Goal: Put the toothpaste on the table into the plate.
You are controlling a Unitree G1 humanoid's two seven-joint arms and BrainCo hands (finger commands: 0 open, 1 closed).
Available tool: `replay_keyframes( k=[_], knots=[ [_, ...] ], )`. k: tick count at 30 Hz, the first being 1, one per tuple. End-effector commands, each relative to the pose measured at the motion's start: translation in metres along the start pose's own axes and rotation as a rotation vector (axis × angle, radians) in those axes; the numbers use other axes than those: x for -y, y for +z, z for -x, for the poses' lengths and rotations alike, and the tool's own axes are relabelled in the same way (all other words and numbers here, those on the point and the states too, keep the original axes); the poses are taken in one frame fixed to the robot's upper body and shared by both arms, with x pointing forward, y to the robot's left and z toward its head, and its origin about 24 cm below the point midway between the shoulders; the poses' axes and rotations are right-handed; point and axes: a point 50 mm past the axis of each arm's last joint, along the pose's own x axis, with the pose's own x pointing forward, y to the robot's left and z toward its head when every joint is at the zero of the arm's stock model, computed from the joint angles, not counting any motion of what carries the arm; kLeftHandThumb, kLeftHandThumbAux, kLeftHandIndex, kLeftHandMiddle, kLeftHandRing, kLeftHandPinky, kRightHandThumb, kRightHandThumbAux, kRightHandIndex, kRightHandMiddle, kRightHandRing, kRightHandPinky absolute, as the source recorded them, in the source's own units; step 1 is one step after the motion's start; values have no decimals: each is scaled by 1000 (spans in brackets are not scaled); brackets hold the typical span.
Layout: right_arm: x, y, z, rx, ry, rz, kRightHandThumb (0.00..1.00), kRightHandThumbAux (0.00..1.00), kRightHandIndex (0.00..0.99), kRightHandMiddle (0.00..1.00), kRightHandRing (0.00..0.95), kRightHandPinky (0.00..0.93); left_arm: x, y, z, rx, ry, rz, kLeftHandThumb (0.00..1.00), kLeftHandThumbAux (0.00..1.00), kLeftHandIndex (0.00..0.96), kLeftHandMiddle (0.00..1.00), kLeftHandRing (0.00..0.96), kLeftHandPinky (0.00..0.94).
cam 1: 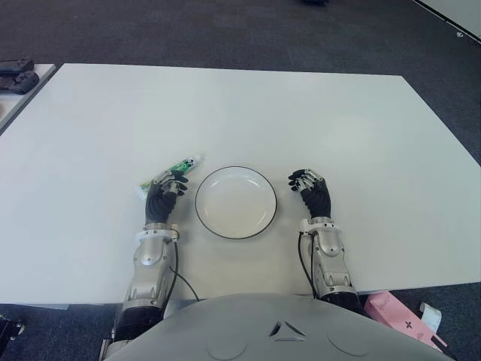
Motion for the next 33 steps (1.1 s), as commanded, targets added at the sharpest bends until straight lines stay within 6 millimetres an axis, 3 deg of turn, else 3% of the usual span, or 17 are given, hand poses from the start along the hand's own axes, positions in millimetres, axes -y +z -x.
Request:
replay_keyframes(
  k=[1, 33],
  knots=[
    [0, -19, 10, -110, -8, -10, 710, 732, 430, 503, 500, 502, 0, -16, 7, -98, -7, -13, 834, 681, 403, 481, 543, 525],
    [-1, -20, 9, -109, -3, 4, 710, 732, 428, 495, 490, 480, -1, -7, 8, -32, -34, 36, 834, 680, 407, 482, 551, 535]
  ],
)
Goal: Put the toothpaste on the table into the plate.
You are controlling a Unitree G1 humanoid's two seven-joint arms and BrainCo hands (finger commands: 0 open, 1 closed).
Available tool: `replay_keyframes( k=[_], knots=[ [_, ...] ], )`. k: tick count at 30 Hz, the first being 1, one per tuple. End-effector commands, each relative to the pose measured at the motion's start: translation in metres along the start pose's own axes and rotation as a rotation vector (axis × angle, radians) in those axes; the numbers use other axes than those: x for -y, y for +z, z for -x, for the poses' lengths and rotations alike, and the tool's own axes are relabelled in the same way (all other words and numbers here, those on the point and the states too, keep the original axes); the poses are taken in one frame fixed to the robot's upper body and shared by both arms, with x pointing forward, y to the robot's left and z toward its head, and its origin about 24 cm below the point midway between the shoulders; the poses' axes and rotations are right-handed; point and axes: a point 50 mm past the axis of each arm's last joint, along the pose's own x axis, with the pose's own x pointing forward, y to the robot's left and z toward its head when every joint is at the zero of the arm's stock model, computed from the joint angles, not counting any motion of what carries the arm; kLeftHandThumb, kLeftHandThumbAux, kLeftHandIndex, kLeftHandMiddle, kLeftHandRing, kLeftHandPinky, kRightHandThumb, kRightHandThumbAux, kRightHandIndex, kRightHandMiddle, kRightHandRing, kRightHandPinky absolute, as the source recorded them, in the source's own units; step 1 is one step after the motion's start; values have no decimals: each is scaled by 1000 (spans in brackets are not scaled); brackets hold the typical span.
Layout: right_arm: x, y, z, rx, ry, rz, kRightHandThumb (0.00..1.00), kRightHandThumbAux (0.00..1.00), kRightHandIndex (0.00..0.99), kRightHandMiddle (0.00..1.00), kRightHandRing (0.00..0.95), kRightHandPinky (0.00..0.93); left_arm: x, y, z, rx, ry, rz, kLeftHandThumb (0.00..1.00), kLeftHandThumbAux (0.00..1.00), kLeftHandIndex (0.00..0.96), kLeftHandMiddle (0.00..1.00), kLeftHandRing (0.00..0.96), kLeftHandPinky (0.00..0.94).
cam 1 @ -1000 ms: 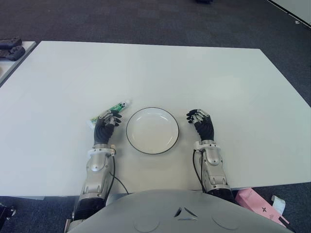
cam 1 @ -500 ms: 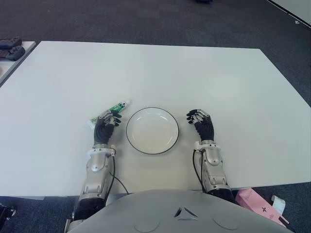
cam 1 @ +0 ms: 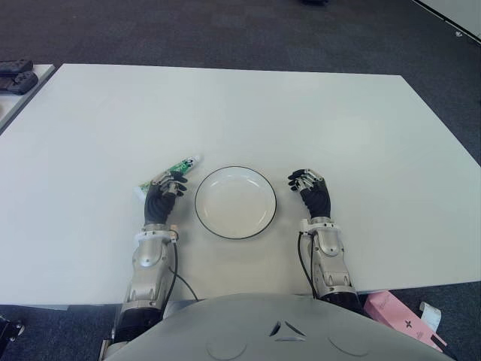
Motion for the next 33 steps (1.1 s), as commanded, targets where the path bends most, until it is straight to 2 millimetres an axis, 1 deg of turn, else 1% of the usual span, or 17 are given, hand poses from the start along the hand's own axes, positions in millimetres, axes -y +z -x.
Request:
replay_keyframes(
  k=[1, 8, 10, 13, 20, 22, 27, 33],
  knots=[
    [1, -19, 9, -106, -7, 7, 710, 732, 428, 494, 489, 484, -1, -8, 7, -37, -23, 17, 833, 681, 406, 483, 551, 536],
    [0, -19, 9, -116, -12, 1, 713, 732, 429, 490, 484, 479, -4, 7, 10, 65, -29, 23, 833, 679, 408, 484, 559, 540],
    [0, -19, 9, -116, -13, 2, 712, 732, 429, 492, 488, 489, -5, 10, 10, 85, -28, 23, 833, 679, 410, 484, 560, 540],
    [0, -19, 8, -115, -15, 7, 712, 732, 429, 494, 490, 489, -9, 21, 10, 138, -18, 15, 835, 677, 416, 482, 563, 541],
    [0, -19, 8, -110, -13, -1, 713, 732, 429, 496, 485, 473, -16, 39, 10, 232, 4, 1, 838, 675, 427, 477, 561, 540],
    [0, -19, 8, -111, -13, -1, 713, 732, 430, 496, 483, 471, -17, 42, 10, 256, 17, -14, 839, 674, 428, 476, 560, 539],
    [1, -20, 8, -111, -12, 2, 712, 732, 430, 501, 493, 499, -23, 50, 7, 337, 39, -59, 839, 675, 423, 481, 559, 546],
    [1, -19, 7, -103, -6, -4, 711, 732, 430, 504, 502, 509, -29, 55, 0, 372, 29, -117, 837, 676, 414, 489, 566, 551]
  ],
)
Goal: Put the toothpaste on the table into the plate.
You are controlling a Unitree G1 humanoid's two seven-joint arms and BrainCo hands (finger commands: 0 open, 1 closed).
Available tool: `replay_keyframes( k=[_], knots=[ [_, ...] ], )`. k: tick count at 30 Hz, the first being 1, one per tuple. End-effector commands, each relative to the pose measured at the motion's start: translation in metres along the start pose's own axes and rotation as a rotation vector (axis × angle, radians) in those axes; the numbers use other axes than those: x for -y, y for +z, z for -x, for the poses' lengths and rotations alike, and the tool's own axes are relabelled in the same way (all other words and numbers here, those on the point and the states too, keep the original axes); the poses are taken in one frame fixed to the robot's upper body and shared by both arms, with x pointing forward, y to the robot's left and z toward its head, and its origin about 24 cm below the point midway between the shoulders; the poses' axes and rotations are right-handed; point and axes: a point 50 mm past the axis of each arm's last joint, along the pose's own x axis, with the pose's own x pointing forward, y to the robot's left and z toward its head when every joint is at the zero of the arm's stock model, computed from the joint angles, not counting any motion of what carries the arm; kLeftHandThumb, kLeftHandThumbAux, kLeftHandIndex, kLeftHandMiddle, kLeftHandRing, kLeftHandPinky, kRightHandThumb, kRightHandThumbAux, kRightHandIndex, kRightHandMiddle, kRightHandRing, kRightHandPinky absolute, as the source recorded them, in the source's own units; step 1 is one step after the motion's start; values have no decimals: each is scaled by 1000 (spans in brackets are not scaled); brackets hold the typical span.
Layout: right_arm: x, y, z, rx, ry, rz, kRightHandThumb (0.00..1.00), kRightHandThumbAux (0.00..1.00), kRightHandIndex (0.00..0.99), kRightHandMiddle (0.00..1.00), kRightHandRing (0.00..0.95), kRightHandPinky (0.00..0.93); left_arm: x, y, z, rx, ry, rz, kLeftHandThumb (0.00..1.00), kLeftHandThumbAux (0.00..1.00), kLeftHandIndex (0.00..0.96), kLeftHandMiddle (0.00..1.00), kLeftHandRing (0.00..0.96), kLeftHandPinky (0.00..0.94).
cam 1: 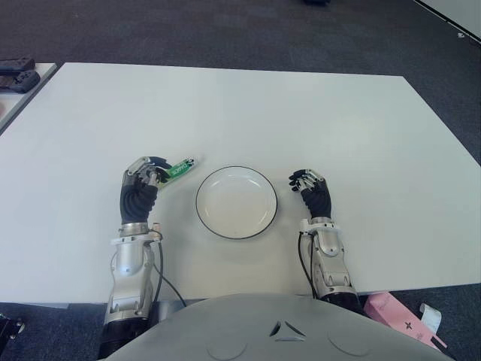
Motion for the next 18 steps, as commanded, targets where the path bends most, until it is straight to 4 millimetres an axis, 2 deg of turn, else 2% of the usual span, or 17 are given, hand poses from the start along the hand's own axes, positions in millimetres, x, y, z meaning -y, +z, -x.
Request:
replay_keyframes(
  k=[1, 11, 18],
  knots=[
    [1, -19, 8, -101, 3, -4, 711, 732, 430, 504, 503, 509, -6, 0, -8, 22, -14, -60, 837, 676, 414, 490, 566, 551],
    [2, -19, 7, -92, 3, -14, 711, 731, 430, 502, 498, 490, -13, 13, -21, 103, -41, -243, 835, 678, 414, 488, 563, 545],
    [2, -18, 7, -100, 6, -1, 711, 732, 429, 497, 493, 488, -14, 20, -30, 137, -52, -493, 836, 678, 412, 490, 567, 554]
  ],
)
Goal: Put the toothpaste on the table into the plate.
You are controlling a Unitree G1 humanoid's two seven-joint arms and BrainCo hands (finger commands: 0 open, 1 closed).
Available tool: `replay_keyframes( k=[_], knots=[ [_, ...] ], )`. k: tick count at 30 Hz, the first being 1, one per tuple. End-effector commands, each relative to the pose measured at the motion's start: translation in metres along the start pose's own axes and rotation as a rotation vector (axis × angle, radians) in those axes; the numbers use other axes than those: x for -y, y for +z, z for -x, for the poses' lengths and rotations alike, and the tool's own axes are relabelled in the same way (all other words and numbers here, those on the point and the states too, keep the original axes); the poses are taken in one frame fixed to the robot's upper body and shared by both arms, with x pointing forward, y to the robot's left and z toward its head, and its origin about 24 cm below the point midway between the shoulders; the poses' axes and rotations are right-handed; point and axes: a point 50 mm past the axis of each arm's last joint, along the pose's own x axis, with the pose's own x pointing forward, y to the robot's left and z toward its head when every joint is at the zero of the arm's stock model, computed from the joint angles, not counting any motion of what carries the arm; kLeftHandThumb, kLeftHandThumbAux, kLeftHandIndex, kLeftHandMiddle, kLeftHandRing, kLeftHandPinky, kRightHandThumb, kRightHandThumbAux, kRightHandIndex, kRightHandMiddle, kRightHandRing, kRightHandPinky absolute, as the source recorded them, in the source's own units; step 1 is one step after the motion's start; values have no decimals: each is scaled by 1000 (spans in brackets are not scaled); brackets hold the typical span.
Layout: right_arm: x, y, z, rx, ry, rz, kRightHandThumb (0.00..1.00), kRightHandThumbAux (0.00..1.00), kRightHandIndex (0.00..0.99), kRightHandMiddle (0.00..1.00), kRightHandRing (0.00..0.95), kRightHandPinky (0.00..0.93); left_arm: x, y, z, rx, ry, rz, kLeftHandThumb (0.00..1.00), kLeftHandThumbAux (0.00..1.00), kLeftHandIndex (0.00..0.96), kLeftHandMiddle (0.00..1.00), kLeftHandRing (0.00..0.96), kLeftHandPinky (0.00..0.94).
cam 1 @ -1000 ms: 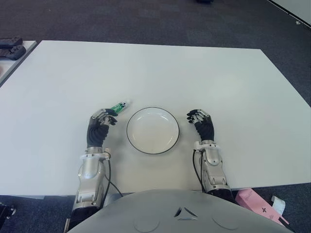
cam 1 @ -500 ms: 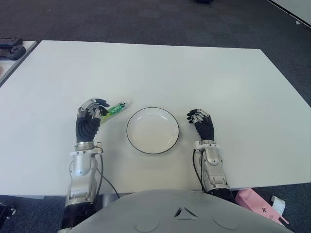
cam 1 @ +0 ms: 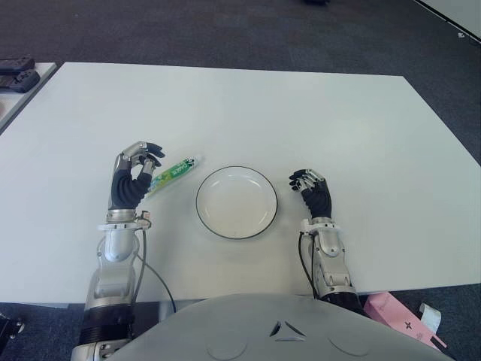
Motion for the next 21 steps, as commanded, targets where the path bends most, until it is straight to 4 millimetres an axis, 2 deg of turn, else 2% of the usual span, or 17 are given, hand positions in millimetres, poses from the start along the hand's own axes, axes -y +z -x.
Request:
replay_keyframes(
  k=[1, 10, 14, 16, 17, 18, 19, 21],
  knots=[
    [2, -18, 7, -111, -3, 3, 711, 732, 429, 496, 493, 489, -2, 2, -7, 15, -6, -154, 836, 678, 411, 491, 568, 556],
    [2, -17, 8, -102, -5, 5, 712, 732, 429, 495, 492, 487, 3, 0, -18, -1, -78, -399, 836, 680, 405, 489, 560, 535],
    [2, -17, 8, -104, -7, 8, 711, 732, 429, 496, 497, 502, 5, 0, -20, -5, -157, -504, 834, 678, 429, 463, 486, 464],
    [2, -17, 8, -104, -7, 9, 711, 733, 429, 497, 499, 504, 6, -1, -20, -28, -191, -532, 764, 696, 422, 428, 451, 440],
    [2, -17, 8, -104, -6, 10, 710, 733, 429, 497, 498, 498, 7, -2, -21, -43, -207, -542, 652, 660, 358, 388, 408, 408],
    [2, -17, 8, -102, -5, 10, 710, 733, 429, 497, 498, 496, 8, -4, -22, -65, -227, -558, 611, 648, 335, 373, 392, 396],
    [2, -17, 8, -101, -4, 10, 709, 733, 429, 497, 498, 497, 8, -5, -22, -82, -240, -569, 577, 593, 285, 337, 356, 374],
    [2, -17, 8, -101, -3, 10, 709, 732, 429, 497, 496, 494, 9, -7, -23, -103, -256, -586, 548, 526, 227, 292, 313, 350]
  ],
)
